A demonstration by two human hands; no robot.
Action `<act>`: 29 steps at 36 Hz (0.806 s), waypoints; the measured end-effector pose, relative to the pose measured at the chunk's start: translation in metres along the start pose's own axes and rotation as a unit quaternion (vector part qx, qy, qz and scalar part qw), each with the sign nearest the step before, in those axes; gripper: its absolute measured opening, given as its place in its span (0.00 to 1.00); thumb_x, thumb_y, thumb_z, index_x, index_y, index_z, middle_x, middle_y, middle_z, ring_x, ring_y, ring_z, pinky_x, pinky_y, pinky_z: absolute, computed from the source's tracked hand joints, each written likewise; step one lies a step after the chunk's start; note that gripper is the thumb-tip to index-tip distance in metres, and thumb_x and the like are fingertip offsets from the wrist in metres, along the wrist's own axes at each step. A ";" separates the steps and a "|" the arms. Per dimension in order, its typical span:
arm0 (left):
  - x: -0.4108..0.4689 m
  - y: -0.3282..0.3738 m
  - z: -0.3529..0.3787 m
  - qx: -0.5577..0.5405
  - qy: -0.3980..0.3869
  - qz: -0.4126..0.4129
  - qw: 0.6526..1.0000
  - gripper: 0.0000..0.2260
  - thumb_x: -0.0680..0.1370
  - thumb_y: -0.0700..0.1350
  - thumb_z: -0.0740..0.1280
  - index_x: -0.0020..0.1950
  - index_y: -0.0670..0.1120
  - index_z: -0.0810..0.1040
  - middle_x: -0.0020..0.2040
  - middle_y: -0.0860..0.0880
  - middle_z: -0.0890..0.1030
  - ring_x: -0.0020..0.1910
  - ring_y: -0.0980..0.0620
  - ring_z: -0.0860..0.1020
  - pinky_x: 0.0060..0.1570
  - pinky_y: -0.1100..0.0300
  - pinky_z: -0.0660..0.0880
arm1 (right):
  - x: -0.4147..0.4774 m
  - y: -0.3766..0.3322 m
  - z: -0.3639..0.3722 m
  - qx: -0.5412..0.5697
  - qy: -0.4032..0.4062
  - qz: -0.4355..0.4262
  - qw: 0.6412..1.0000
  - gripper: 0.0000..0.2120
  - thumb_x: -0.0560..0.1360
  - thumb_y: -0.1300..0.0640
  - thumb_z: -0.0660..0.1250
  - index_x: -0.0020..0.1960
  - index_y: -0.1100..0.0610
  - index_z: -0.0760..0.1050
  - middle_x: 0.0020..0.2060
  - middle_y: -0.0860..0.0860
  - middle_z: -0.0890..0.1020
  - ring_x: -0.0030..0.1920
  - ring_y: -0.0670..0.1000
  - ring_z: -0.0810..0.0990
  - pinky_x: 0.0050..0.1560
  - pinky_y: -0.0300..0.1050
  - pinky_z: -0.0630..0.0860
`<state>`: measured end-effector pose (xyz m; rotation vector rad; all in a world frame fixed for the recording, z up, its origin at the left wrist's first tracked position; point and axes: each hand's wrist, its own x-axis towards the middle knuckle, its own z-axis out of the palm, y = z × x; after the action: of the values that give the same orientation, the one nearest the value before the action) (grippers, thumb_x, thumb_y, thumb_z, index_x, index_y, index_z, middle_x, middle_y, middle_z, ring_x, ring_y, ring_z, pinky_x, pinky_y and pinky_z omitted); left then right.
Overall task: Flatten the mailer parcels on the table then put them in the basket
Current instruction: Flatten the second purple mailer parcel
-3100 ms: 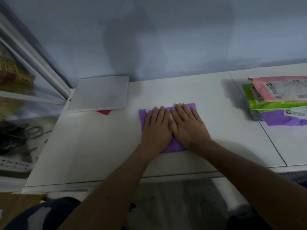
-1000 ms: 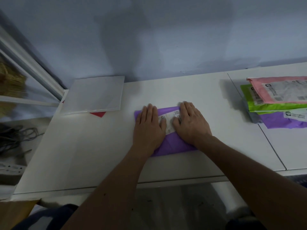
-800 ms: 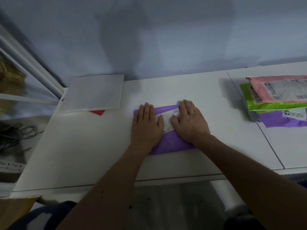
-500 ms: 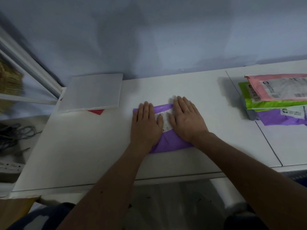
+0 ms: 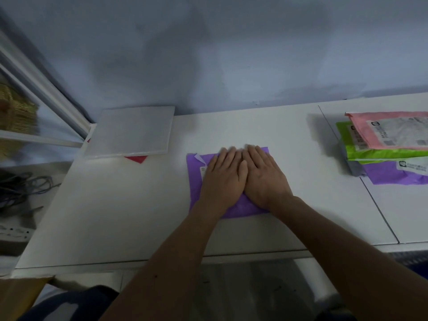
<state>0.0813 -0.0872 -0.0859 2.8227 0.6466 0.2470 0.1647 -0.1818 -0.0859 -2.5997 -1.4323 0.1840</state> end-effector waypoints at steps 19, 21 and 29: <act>-0.010 -0.062 -0.008 0.119 0.001 -0.063 0.991 0.29 0.79 0.57 0.49 0.69 0.37 0.71 0.68 0.39 0.73 0.68 0.40 0.71 0.67 0.43 0.65 | 0.000 -0.001 -0.011 0.043 -0.013 0.042 0.998 0.30 0.82 0.45 0.46 0.79 0.58 0.46 0.78 0.55 0.51 0.78 0.52 0.46 0.77 0.48 0.45; -0.007 -0.055 -0.007 0.115 -0.007 -0.085 0.990 0.30 0.80 0.56 0.47 0.69 0.37 0.71 0.68 0.38 0.72 0.69 0.40 0.70 0.69 0.42 0.62 | 0.000 -0.002 -0.011 0.046 -0.012 0.043 0.998 0.30 0.81 0.44 0.44 0.79 0.57 0.46 0.78 0.55 0.51 0.78 0.52 0.47 0.77 0.48 0.46; 0.022 0.022 -0.009 -0.084 -0.094 -0.007 0.992 0.23 0.84 0.48 0.44 0.78 0.43 0.51 0.79 0.46 0.52 0.78 0.51 0.48 0.75 0.57 0.43 | 0.007 0.010 0.008 -0.003 -0.015 0.013 1.000 0.36 0.76 0.41 0.34 0.79 0.57 0.42 0.79 0.55 0.48 0.78 0.52 0.44 0.77 0.50 0.46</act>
<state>0.1077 -0.0947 -0.0687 2.6389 0.5753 0.0311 0.1748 -0.1805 -0.0962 -2.6326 -1.4132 0.2234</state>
